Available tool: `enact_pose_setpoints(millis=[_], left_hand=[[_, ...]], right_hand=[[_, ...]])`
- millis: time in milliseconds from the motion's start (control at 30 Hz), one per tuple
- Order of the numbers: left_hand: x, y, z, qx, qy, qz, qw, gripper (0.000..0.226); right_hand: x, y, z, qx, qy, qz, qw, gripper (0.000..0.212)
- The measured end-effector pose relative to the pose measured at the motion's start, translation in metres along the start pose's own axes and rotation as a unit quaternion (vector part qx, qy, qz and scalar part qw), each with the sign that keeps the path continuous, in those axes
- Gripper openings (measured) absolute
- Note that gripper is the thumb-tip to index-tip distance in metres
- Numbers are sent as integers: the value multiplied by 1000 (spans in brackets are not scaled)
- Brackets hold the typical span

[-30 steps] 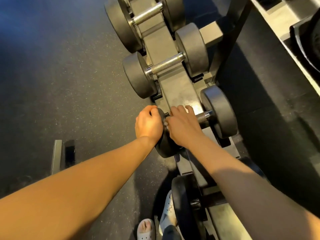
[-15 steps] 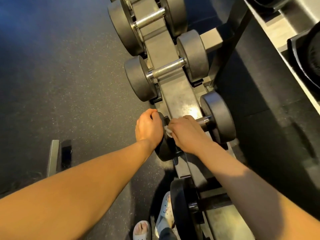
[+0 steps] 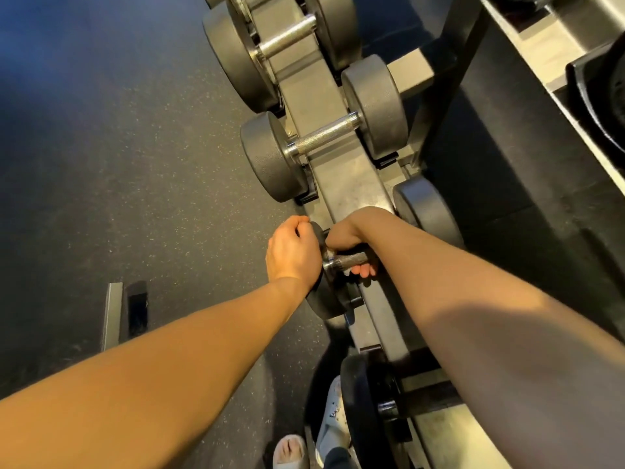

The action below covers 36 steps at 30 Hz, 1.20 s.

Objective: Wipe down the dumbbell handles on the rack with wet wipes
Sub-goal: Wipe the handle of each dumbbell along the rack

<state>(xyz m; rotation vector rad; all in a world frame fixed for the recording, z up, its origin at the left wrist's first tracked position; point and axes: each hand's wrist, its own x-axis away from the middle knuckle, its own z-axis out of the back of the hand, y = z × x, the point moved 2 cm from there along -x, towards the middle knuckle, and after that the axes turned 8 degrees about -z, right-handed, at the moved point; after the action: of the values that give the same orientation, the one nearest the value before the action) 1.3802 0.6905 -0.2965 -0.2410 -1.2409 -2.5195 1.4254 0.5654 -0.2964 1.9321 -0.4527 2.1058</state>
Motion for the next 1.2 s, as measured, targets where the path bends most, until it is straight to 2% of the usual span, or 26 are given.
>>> enact_pose_setpoints(millis=[67, 133, 200, 267, 333, 400, 433, 467, 533, 567, 633, 667, 733, 767, 800, 833, 933, 967, 1067, 1100, 1133, 1200], left_hand=[[-1, 0, 0, -2, -1, 3, 1000, 38], [-1, 1, 0, -4, -5, 0, 1000, 39], [0, 2, 1, -4, -9, -3, 1000, 39], [1, 1, 1, -6, -9, -8, 1000, 39], [1, 2, 1, -16, -10, -15, 1000, 41], [0, 1, 1, -22, -8, -19, 1000, 40], [0, 3, 2, -23, -8, -19, 1000, 39], [0, 4, 2, -23, -7, -18, 1000, 38], [1, 5, 3, -24, -7, -17, 1000, 38], [1, 5, 4, -25, -7, -17, 1000, 38], [1, 6, 4, -26, -9, -18, 999, 38], [1, 6, 4, -26, -9, -17, 999, 38], [2, 6, 5, -26, -10, -17, 999, 37], [2, 6, 5, -27, -9, -19, 999, 36], [2, 6, 5, -29, -8, -21, 999, 35], [2, 7, 5, -31, -10, -23, 999, 33], [3, 7, 4, -29, -13, -20, 999, 26], [4, 8, 5, -30, -12, -19, 999, 27], [5, 11, 5, -32, -13, -21, 999, 36], [5, 10, 5, -30, -15, -18, 999, 37], [5, 10, 5, -28, -19, -17, 999, 36], [5, 10, 6, -22, -30, -17, 999, 33]], right_hand=[[-1, 1, 0, 17, 11, -4, 1000, 45], [-1, 4, -6, 45, 110, 50, 992, 38], [6, 12, -18, 147, 287, 123, 939, 29], [12, 22, -40, 199, 444, 185, 854, 20], [8, 35, -62, 189, 510, 220, 809, 13], [2, 49, -84, 154, 542, 265, 783, 32], [3, 54, -93, 140, 558, 288, 765, 35], [5, 59, -102, 120, 570, 305, 754, 33], [10, 66, -121, 34, 567, 308, 763, 19], [11, 70, -130, -48, 551, 288, 781, 12], [11, 75, -138, -287, 473, 222, 803, 15], [9, 76, -137, -436, 404, 196, 780, 18], [12, 72, -131, -673, 291, 148, 663, 16], [13, 67, -126, -732, 260, 134, 615, 12], [13, 61, -121, -753, 257, 128, 592, 12], [11, 55, -119, -743, 277, 126, 596, 12], [2, 35, -118, -606, 394, 97, 684, 21], [0, 31, -119, -568, 420, 89, 702, 25], [-3, 31, -122, -526, 455, 103, 711, 24], [-4, 33, -122, -534, 455, 108, 704, 23], [-5, 37, -124, -569, 445, 112, 682, 22], [-2, 46, -125, -670, 419, 123, 600, 25]])
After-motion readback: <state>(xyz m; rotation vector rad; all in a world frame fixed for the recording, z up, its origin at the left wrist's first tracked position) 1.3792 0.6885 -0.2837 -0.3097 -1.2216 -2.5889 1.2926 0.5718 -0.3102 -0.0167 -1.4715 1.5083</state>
